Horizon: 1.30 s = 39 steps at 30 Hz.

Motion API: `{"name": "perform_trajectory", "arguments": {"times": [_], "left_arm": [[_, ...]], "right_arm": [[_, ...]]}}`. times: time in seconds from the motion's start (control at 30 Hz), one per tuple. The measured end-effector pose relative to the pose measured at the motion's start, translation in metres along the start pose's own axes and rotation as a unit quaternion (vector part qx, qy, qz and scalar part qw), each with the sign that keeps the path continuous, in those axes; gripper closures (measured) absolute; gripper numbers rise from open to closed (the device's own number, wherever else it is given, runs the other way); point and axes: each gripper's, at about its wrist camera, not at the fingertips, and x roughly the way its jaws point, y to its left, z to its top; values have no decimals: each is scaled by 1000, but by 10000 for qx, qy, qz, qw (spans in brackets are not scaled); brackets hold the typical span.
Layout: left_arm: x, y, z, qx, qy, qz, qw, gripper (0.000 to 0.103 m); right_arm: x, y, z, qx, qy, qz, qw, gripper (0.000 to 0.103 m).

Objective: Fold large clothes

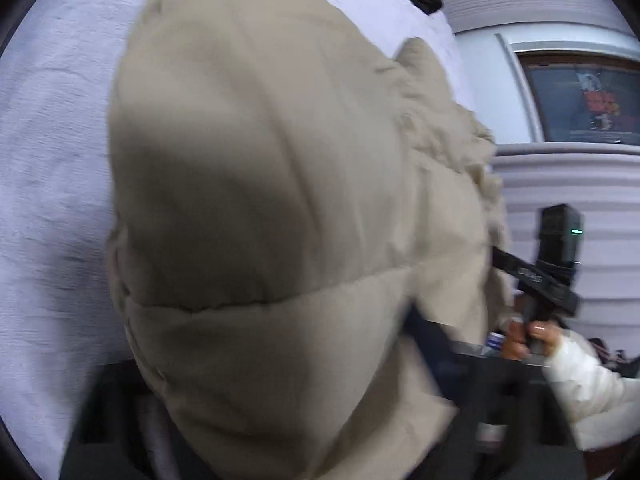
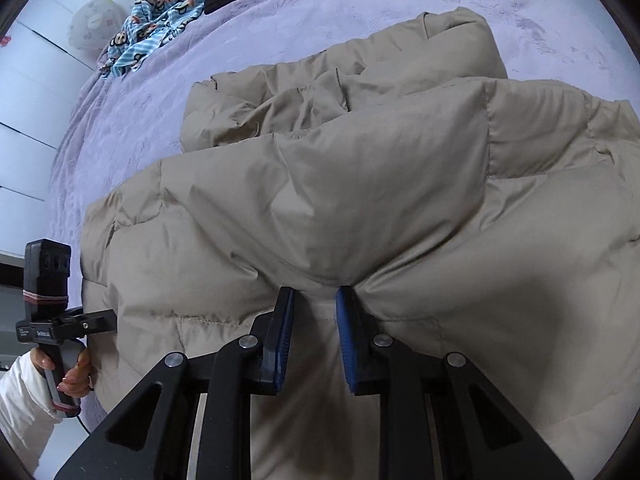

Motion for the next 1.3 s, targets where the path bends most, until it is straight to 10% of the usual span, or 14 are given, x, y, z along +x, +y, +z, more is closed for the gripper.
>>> {"name": "perform_trajectory", "arguments": {"times": [0.13, 0.47, 0.97, 1.13, 1.3], "left_arm": [[-5, -41, -4, 357, -36, 13, 9994, 70], [-11, -175, -9, 845, -197, -509, 9949, 70], [73, -298, 8, 1076, 189, 425, 9931, 69], [121, -334, 14, 1325, 649, 29, 9891, 23], [183, -349, 26, 1367, 1038, -346, 9845, 22]], "right_arm": [[4, -10, -1, 196, 22, 148, 9997, 79], [13, -35, -3, 564, 26, 619, 9965, 81], [-34, -91, -27, 1162, -98, 1414, 9831, 82], [-77, -129, -64, 1517, -383, 1562, 9753, 82], [-109, -164, -103, 1955, -626, 1544, 9664, 82]]}}
